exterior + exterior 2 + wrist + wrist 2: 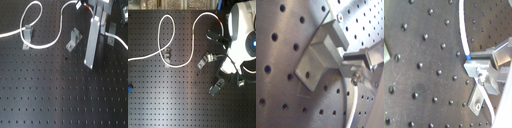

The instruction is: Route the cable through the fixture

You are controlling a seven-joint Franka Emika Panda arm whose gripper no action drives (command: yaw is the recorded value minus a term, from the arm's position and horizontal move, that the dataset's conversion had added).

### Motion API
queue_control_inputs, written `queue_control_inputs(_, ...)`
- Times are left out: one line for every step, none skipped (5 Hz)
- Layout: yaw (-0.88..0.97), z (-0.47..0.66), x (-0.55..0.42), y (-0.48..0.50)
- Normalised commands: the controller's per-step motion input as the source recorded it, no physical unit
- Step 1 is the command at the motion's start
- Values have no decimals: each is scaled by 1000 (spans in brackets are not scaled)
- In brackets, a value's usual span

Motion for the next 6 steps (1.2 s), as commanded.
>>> queue_control_inputs(0, -201, -72, -27)
queue_control_inputs(31, -475, -68, -117)
queue_control_inputs(66, -591, -47, -52)
queue_control_inputs(0, 0, -20, -38)
queue_control_inputs(-351, 103, -113, -183)
queue_control_inputs(-277, 0, -36, -68)
